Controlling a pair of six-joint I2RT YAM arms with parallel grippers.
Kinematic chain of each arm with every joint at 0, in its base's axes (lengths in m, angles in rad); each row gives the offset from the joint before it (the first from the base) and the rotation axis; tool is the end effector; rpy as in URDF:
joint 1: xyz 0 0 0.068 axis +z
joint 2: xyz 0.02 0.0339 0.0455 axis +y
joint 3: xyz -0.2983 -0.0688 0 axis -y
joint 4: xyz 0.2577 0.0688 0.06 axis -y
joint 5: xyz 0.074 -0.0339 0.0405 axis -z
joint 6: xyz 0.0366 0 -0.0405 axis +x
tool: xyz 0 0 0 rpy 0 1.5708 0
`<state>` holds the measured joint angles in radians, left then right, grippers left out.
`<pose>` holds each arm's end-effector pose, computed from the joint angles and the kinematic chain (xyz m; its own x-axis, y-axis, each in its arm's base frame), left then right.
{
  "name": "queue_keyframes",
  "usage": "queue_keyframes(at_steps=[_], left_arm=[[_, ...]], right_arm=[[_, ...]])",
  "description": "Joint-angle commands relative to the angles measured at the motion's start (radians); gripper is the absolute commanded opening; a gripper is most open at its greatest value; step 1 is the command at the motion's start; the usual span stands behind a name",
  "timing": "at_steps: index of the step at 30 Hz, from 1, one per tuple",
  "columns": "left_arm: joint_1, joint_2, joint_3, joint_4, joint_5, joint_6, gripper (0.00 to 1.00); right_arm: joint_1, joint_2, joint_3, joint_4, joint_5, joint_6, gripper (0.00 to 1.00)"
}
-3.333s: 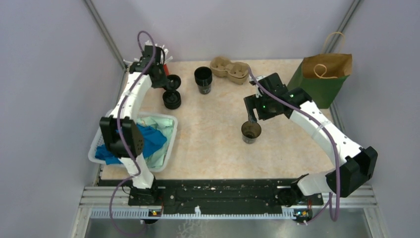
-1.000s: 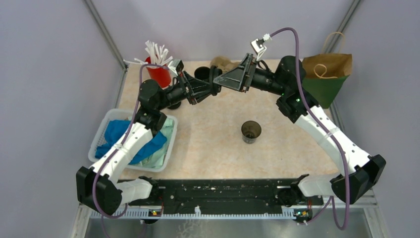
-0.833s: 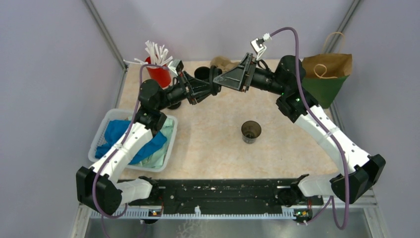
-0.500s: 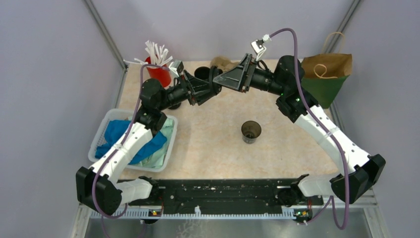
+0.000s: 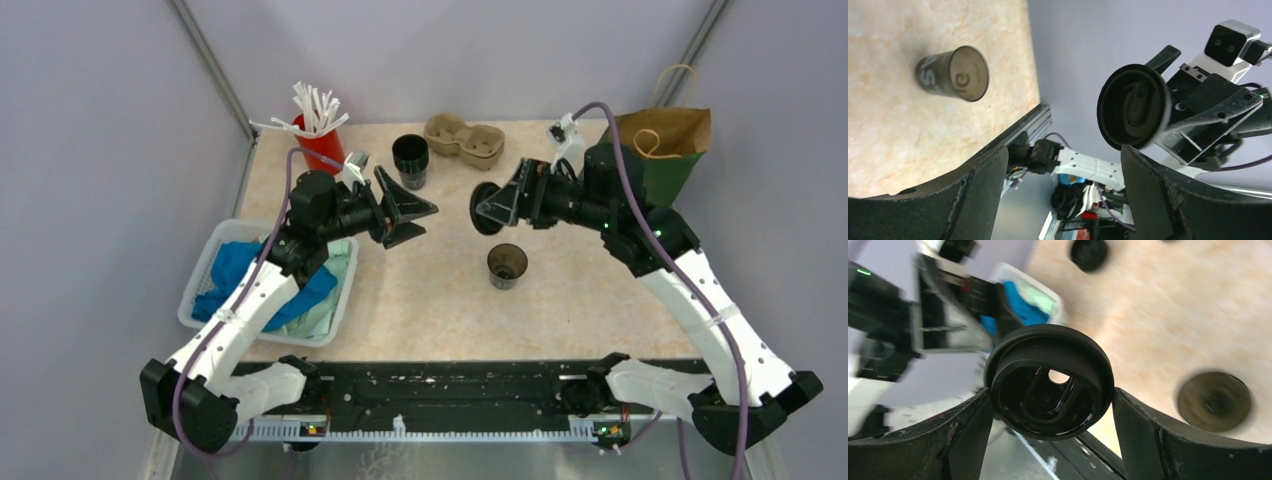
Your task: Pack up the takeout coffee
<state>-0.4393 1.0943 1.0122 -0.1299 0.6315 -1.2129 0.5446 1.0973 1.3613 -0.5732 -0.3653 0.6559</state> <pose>0.2136 -0.1242 0.3954 -0.8775 -0.4230 -0.2261 0.1249 0.2537 -0.9592 0.1815 0.1252 0.4712 -0.6789 0.2548 -0.6886 -0.4554 0.5896 0.6671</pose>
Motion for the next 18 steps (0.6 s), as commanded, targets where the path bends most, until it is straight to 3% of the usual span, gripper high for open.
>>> queue_keyframes(at_steps=[1, 5, 10, 18], left_arm=[[-0.035, -0.040, -0.051, -0.064, -0.021, 0.113, 0.89], [-0.060, -0.032, -0.050, -0.079, -0.039, 0.185, 0.92], [-0.067, 0.000, -0.020, -0.093, -0.071, 0.256, 0.96], [-0.068, 0.044, 0.019, -0.125, -0.140, 0.335, 0.96]], right_arm=[[-0.006, -0.059, 0.022, -0.426, 0.230, -0.248, 0.80], [-0.006, -0.016, 0.035, -0.572, 0.337, -0.328, 0.81], [-0.005, 0.124, 0.103, -0.636, 0.381, -0.341, 0.78], [0.074, 0.276, 0.116, -0.602, 0.454, -0.346, 0.77]])
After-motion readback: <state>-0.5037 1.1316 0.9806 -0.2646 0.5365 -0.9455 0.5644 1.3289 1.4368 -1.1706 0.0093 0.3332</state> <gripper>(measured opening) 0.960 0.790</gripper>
